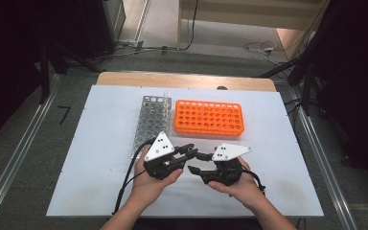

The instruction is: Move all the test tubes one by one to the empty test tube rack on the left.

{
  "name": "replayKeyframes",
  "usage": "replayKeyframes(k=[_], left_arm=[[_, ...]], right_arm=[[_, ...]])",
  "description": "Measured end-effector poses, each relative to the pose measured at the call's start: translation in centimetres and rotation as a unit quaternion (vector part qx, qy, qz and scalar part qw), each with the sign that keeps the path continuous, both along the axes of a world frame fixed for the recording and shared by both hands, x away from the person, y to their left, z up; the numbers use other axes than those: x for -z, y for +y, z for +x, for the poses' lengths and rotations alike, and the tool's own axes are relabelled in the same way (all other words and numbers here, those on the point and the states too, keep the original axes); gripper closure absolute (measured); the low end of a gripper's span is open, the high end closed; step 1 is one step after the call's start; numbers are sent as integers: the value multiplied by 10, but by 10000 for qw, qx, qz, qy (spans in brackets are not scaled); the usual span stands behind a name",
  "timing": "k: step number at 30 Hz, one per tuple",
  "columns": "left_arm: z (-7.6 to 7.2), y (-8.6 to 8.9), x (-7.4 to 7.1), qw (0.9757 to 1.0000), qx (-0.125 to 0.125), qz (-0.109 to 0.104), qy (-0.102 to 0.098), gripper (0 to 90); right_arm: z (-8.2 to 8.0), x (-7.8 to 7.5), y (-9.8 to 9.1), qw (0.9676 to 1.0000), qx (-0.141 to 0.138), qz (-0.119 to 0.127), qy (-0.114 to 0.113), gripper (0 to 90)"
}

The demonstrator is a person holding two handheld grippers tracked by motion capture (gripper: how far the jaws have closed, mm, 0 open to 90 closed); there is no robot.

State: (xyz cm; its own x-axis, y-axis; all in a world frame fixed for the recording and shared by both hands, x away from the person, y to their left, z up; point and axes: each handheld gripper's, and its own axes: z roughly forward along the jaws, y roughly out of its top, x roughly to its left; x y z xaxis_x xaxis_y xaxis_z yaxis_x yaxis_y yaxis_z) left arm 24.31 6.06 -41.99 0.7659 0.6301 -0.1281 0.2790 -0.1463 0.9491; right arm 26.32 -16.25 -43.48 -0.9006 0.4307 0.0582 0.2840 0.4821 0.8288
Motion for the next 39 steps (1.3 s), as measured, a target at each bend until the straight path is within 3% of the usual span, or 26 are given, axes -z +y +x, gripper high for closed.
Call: replayKeyframes(k=[6, 13, 29, 39], left_arm=[[4, 11, -3, 9999, -99, -74, -8, 760], [10, 24, -9, 9996, -251, -101, -44, 760], [34, 49, -25, 9980, -606, -149, -121, 760], [52, 55, -33, 9968, -766, -146, -149, 760]], right_arm=[[3, -2, -15, 9999, 145, 73, 28, 162], [4, -4, -38, 9991, 385, 153, -77, 32], [1, 2, -94, 9951, 979, 126, -53, 31], [-1, 4, -128, 9903, 1384, 98, -88, 31]])
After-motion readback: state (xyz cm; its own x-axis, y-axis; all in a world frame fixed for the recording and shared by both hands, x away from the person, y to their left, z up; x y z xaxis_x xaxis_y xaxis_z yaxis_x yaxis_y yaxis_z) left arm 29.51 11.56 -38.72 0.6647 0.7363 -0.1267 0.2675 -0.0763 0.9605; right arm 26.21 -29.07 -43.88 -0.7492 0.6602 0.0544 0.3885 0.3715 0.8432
